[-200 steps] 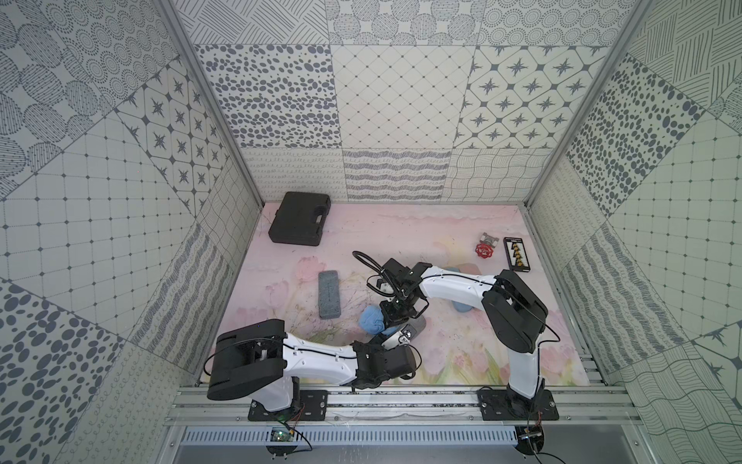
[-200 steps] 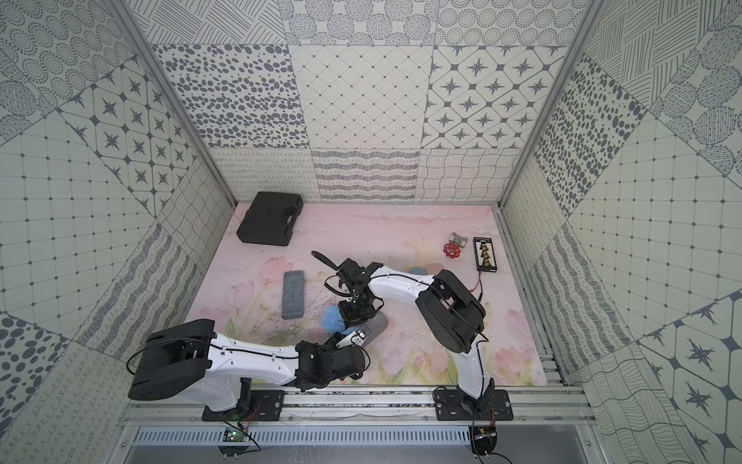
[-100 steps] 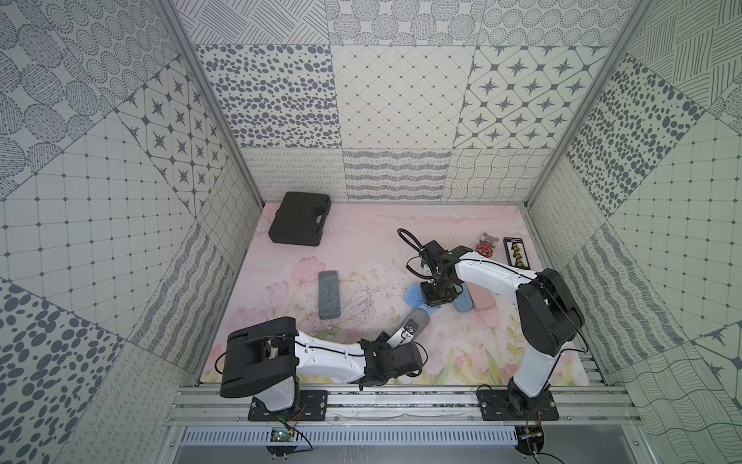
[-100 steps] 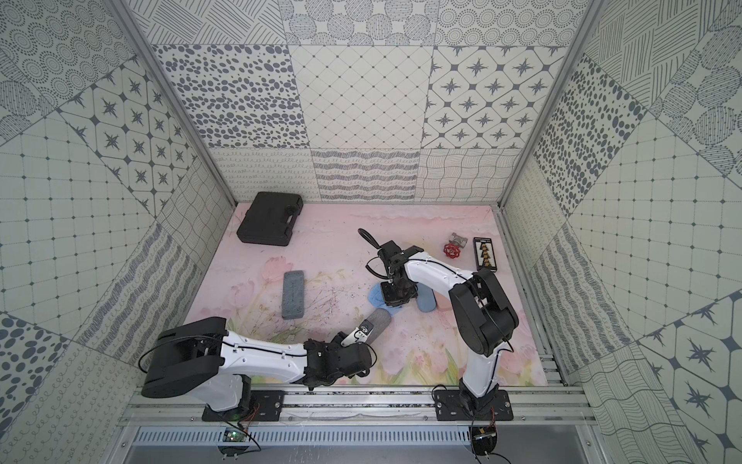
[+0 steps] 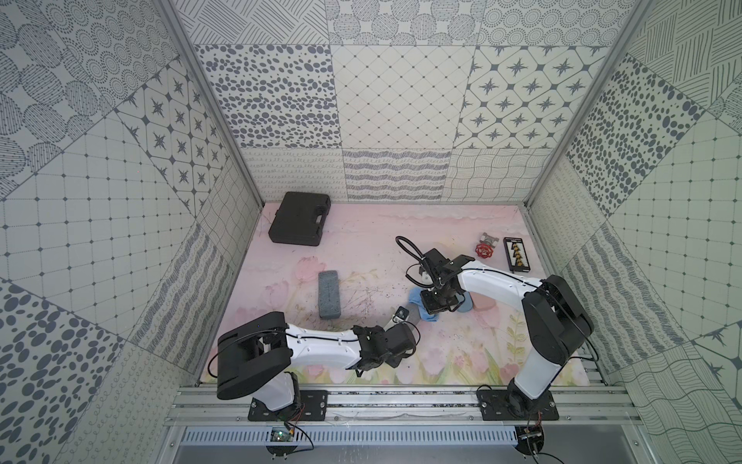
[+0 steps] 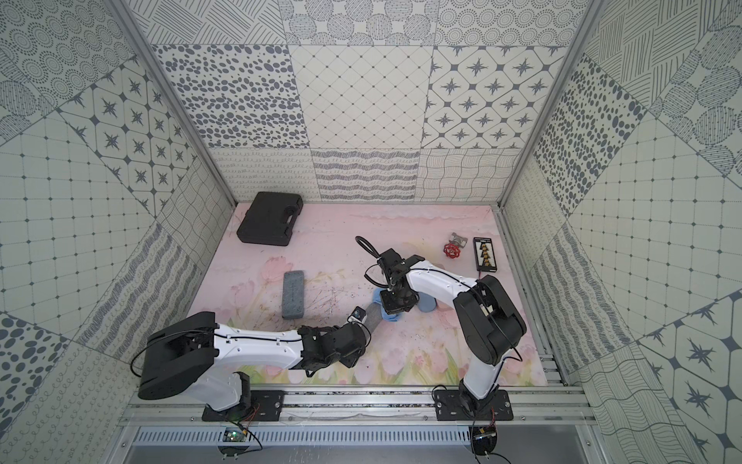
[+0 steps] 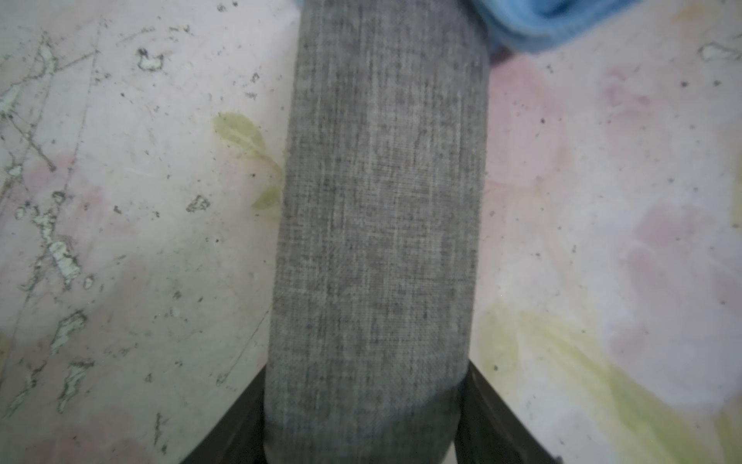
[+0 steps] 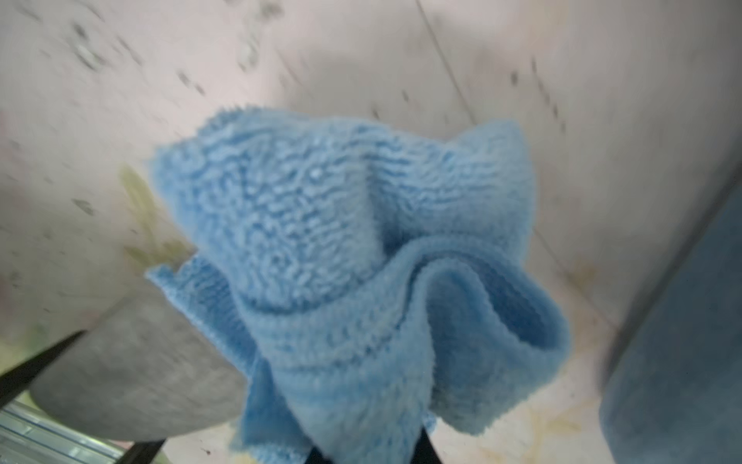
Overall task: Wipe the eyeglass case
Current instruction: Wipe the dirt from the eyeglass case.
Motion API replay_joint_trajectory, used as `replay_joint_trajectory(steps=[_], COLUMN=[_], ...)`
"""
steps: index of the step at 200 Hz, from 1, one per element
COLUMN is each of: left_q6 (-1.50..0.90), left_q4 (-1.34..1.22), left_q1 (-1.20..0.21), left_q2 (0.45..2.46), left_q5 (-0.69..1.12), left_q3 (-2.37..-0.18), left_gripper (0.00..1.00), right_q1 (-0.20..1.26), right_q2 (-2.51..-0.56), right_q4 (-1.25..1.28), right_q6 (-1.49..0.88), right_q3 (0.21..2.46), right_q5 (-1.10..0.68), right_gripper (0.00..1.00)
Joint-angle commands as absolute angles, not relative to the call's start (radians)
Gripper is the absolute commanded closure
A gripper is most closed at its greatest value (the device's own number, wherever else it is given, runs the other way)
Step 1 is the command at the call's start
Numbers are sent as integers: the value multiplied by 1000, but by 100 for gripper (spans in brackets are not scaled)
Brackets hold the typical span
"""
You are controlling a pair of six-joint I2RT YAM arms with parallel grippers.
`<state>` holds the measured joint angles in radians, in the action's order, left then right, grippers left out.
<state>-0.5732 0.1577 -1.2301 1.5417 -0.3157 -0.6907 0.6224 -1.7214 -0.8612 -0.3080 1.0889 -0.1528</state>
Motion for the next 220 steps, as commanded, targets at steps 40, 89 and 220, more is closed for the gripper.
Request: replay_joint_trajectory(steps=[40,89,220], left_q6=[-580,-568,-558], left_q4=[288,257,222], left_q1=[-1198,-1156,-1134], left_q2=[1595,1601,1581], left_q5=[-184,-78,-39], left_q3=[-727,-736,-701], left_gripper=[91,92,92], right_q1=[564,732,599], right_q2=[-1745,-1733,-1536], right_q4=[-878,-732,-537], right_q6=[-353,-524,-686], right_q3=[1152,1075,1131], right_q5=[-204,-412,-691], right_gripper=[100,100,100])
